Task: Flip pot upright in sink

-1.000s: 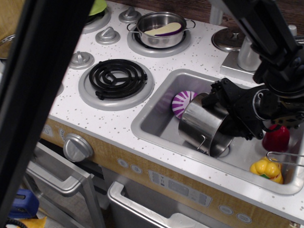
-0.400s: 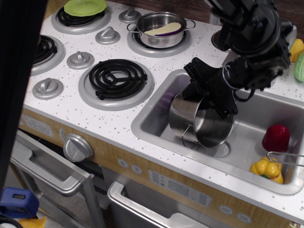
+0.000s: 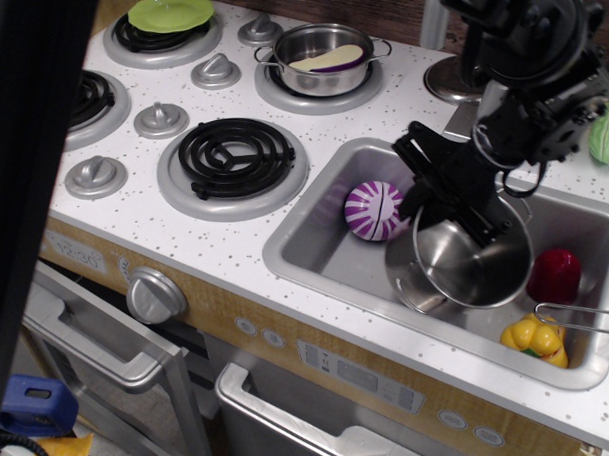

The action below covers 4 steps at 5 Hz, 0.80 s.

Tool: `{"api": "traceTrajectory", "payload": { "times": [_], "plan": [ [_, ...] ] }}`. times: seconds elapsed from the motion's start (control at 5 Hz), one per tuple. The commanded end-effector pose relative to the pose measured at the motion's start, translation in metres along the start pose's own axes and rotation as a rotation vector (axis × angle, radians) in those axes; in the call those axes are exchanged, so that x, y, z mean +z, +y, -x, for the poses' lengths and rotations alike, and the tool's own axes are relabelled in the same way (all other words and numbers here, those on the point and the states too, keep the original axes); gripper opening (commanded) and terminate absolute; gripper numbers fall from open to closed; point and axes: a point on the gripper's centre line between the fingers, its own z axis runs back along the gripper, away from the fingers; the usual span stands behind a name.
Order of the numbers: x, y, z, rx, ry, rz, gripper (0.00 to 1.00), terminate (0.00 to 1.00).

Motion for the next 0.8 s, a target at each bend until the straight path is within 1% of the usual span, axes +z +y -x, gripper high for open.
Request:
{"api": "traceTrajectory", "payload": {
  "times": [0.0,0.2,0.4,0.6],
  "plan": [
    [0.006,0.010,-0.006,0.052,-0.108,0.124,0.00,0.00],
    [-0.010,0.011,-0.006,0.072,-0.184,0.194,1.00,0.00],
    [-0.010,0.011,-0.006,0.072,-0.184,0.194,1.00,0.00],
    [-0.010,0.011,-0.006,0.072,-0.184,0.194,1.00,1.00]
  ]
}}
